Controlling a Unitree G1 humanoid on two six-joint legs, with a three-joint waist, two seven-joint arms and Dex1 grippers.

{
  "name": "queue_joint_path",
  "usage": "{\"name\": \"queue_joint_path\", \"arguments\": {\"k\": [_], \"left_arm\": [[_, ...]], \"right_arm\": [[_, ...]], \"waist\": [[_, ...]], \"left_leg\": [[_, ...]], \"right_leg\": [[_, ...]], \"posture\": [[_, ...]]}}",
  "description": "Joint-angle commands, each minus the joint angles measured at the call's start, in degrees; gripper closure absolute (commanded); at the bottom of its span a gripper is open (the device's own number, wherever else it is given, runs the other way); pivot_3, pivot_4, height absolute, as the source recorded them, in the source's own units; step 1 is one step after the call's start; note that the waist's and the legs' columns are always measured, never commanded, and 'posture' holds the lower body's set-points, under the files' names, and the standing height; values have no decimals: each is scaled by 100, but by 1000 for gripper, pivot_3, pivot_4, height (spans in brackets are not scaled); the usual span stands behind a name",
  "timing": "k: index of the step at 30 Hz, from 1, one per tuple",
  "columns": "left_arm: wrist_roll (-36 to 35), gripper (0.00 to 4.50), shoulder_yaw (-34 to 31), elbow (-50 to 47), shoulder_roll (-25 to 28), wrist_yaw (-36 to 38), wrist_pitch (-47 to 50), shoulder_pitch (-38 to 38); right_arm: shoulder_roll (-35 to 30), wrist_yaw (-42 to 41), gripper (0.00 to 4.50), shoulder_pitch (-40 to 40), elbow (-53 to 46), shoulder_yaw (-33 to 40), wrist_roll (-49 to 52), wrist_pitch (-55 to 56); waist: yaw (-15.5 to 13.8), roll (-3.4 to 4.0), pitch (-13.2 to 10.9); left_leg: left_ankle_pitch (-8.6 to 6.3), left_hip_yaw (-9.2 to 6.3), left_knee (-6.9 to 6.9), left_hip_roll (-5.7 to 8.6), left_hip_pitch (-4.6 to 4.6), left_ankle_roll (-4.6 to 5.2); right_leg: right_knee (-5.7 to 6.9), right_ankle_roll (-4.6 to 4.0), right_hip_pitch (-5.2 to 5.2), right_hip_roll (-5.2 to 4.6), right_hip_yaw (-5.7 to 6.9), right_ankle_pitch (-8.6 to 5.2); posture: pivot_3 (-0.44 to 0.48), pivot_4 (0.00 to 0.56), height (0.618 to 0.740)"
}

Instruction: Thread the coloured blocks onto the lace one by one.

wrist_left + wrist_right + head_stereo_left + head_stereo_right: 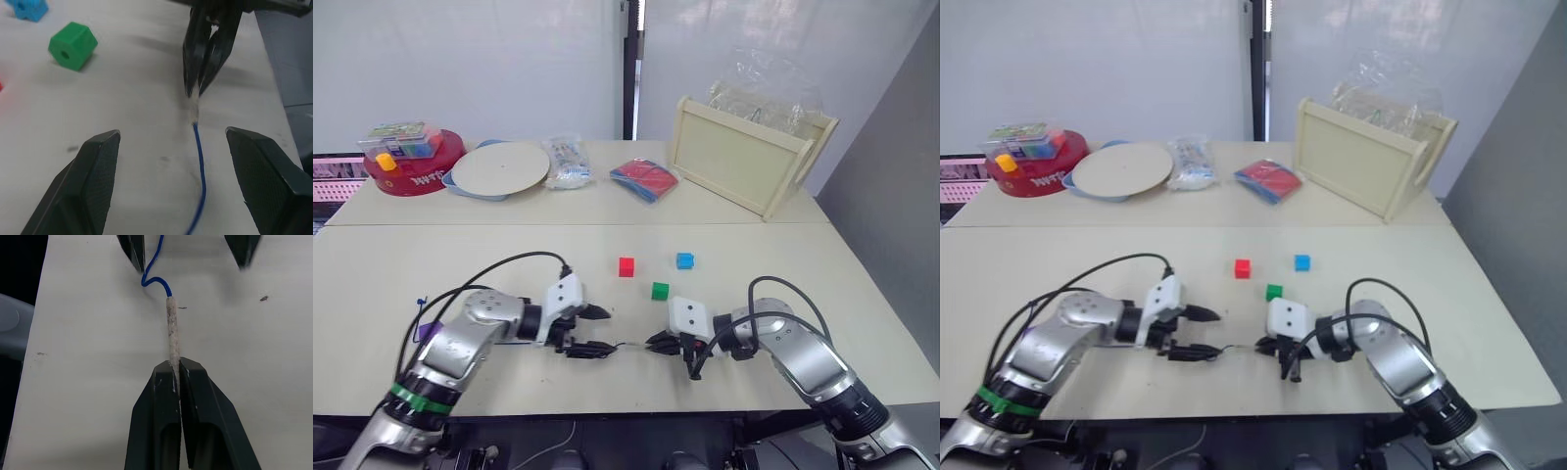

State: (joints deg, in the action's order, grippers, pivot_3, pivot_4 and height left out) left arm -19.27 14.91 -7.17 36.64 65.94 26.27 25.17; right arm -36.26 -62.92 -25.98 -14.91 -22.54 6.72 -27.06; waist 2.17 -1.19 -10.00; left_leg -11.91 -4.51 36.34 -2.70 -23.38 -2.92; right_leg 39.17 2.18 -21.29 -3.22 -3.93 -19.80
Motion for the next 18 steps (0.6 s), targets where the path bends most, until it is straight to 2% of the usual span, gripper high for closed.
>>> {"name": "queue_joint_path", "arguments": {"k": [1,6,11,17,18], "left_arm": [[195,877,247,113,-259,-40,-195,116],[445,877,502,604,-573,17,-530,158],[430,2347,424,605,-577,69,-558,128],[449,4388,368,637,-572,22,-571,93],[424,4456,342,626,-592,0,-539,105]], "right_arm": [[-48,65,4500,-21,-283,-3,-53,-84],[-83,122,4500,47,-398,22,-66,-192],[-99,158,4500,60,-486,40,-43,-286],[-125,175,4500,71,-524,49,-29,-340],[-145,165,4500,72,-518,33,-41,-341]], "waist": [[11,0,0],[8,0,0],[5,0,0],[6,0,0],[5,0,0]], "left_leg": [[0,0,0,0,1,0],[1,0,3,0,1,0],[1,-1,5,1,1,0],[1,-1,6,1,1,0],[1,-1,6,1,1,0]], "right_leg": [[0,0,0,0,-1,0],[1,0,0,0,-1,0],[1,0,2,0,0,0],[1,0,3,0,-1,0],[1,0,3,0,0,0]], "posture": [[0,150,740],[0,150,740],[0,150,740],[0,150,740],[0,150,740]]}}
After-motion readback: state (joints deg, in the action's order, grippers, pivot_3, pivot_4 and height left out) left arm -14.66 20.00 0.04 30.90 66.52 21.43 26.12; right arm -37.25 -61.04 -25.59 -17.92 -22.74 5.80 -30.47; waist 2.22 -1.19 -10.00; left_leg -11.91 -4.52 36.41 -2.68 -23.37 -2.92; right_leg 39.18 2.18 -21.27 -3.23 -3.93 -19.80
